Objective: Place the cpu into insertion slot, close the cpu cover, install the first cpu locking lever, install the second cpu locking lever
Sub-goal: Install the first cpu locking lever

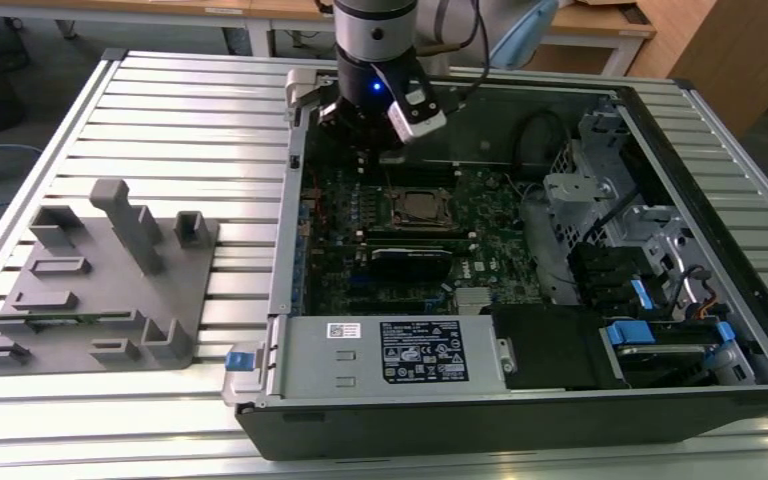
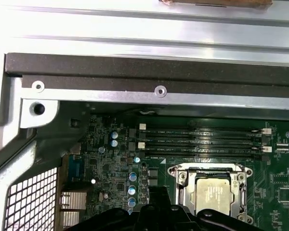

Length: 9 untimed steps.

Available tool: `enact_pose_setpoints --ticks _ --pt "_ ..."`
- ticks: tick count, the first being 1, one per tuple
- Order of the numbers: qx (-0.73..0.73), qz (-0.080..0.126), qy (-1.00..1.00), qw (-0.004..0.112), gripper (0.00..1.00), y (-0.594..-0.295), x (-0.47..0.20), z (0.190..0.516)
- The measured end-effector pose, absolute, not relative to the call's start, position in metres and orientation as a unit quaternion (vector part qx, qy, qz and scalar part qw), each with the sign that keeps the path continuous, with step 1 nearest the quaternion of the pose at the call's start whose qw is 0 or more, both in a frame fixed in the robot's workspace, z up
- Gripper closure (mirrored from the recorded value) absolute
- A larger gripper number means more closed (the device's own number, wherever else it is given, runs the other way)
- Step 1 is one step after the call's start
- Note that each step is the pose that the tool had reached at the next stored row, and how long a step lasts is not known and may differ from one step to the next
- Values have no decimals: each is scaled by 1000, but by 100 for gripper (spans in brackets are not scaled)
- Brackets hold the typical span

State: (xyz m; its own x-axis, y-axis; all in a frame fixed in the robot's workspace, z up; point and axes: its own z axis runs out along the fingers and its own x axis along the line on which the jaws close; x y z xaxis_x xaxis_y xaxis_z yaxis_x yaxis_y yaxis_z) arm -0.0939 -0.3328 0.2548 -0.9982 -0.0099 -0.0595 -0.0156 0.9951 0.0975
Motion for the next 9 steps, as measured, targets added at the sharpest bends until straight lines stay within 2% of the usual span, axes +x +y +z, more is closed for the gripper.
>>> enact_pose_setpoints --ticks 4,9 --pt "-6 49 998 25 89 -333 -94 255" --pt "-5 88 996 26 89 -333 -94 255"
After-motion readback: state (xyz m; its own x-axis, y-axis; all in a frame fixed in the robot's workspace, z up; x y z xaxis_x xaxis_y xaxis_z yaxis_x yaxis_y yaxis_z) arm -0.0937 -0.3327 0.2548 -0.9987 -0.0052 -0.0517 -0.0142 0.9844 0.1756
